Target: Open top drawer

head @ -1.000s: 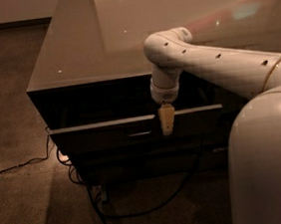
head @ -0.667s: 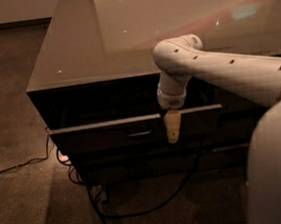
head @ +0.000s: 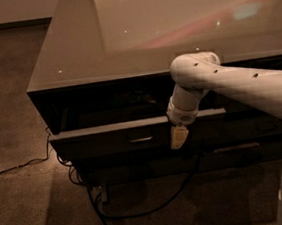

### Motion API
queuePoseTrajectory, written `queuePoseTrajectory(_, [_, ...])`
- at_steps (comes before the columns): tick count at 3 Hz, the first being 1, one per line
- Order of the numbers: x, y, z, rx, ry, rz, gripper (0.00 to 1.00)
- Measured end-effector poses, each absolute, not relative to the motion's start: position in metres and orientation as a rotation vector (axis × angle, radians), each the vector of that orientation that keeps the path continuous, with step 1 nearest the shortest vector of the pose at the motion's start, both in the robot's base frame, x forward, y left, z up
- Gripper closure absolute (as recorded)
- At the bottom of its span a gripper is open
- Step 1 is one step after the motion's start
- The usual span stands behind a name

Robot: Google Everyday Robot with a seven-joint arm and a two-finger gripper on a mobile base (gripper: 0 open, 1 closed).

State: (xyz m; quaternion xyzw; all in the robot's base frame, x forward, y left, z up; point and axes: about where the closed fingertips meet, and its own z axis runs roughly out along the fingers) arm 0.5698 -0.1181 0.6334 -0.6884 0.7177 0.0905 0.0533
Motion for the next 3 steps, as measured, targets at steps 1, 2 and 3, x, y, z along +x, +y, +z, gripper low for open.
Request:
queuePoseTrajectory(1, [0.570, -0.118, 0.635, -2.092, 2.181, 0.275, 0.65])
queuePoseTrajectory(2, [0.554, -0.122, 0.627, -2.034, 2.138, 0.392, 0.88])
queuePoseTrajectory(3, [0.552, -0.121, 0.631, -2.034, 2.138, 0.392, 0.87])
